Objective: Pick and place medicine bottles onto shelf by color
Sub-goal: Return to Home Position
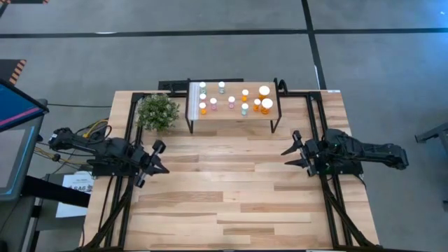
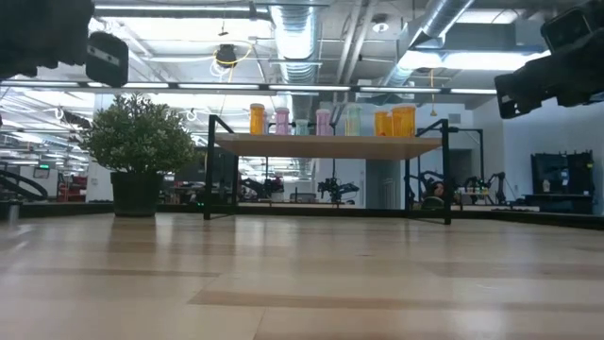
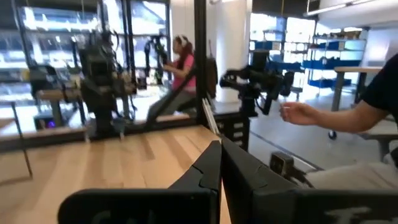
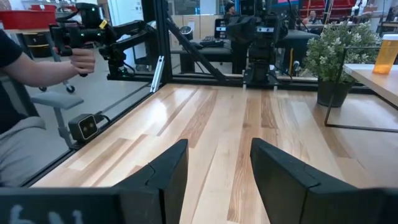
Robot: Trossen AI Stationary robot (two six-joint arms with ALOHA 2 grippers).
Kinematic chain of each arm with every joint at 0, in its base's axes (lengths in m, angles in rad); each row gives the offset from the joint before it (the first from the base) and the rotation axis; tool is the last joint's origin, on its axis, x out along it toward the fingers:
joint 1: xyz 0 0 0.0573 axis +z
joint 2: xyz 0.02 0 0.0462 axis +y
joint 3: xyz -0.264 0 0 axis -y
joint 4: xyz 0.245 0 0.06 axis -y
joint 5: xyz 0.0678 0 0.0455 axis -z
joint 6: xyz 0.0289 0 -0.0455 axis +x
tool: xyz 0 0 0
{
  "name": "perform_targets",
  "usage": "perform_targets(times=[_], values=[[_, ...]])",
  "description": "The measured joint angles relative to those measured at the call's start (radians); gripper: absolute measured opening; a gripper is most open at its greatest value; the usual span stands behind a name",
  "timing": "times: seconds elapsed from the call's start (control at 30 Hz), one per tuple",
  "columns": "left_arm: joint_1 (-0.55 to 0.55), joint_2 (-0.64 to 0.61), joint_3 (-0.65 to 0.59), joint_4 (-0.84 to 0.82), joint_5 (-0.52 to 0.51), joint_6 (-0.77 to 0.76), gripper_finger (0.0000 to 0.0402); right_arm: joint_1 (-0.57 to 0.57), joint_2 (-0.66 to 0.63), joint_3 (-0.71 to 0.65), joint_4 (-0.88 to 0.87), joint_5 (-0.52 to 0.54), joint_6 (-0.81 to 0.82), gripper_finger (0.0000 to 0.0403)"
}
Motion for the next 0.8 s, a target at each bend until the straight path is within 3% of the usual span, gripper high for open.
perform_targets(times=[0.37,0.63,0.8], values=[[0.000,-0.005,0.004,-0.074,0.029,-0.009,0.0000,0.000,0.000,-0.002,0.014,0.000,0.001,0.0198],[0.000,-0.143,0.032,-0.158,0.047,0.096,0.0000,0.000,0.000,-0.003,0.016,0.000,0.002,0.0194],[0.002,-0.143,0.033,-0.205,0.059,0.104,0.0000,-0.001,0.000,-0.003,0.015,0.000,0.001,0.0197]])
